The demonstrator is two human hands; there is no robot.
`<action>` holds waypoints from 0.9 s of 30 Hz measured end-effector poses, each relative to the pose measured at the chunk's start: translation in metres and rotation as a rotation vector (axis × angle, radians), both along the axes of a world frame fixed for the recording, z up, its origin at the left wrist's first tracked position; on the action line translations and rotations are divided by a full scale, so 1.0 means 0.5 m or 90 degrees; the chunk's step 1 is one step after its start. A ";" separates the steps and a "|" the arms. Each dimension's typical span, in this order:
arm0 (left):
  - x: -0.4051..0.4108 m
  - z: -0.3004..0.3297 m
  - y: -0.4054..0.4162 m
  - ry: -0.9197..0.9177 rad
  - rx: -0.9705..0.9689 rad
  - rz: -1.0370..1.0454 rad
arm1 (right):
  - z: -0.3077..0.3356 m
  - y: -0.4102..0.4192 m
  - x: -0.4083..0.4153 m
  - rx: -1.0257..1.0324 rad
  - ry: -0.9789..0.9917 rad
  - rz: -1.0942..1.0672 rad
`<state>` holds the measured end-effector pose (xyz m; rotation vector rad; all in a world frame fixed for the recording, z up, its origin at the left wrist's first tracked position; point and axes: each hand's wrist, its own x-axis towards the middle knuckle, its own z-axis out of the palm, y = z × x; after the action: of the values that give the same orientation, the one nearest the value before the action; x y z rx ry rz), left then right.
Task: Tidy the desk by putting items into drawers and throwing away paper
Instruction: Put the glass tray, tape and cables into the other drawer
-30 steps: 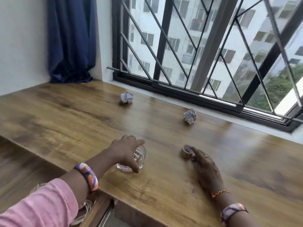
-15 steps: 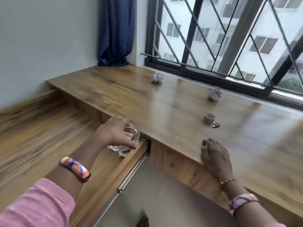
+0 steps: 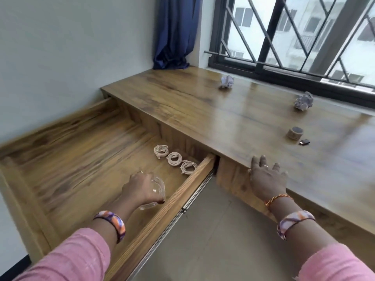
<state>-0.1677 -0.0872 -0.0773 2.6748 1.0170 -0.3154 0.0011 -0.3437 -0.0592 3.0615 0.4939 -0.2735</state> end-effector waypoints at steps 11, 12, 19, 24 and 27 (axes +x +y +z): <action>0.116 -0.068 -0.031 -0.008 0.003 -0.052 | -0.023 0.006 -0.008 -0.047 -0.054 -0.013; 0.121 -0.072 -0.033 0.002 0.015 -0.068 | -0.023 0.004 -0.008 -0.057 -0.055 -0.007; 0.167 -0.016 0.017 0.066 -0.075 -0.162 | -0.003 -0.011 -0.014 -0.102 -0.073 0.026; 0.240 0.119 -0.020 -0.126 -0.011 -0.195 | 0.013 -0.019 -0.011 -0.049 -0.074 0.030; 0.289 0.188 -0.087 -0.264 -0.033 -0.261 | 0.010 -0.051 -0.002 0.028 -0.127 0.073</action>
<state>-0.0230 -0.1305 0.0167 2.7183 0.3342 0.1377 -0.0001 -0.3692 -0.0541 3.0423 0.6683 0.0467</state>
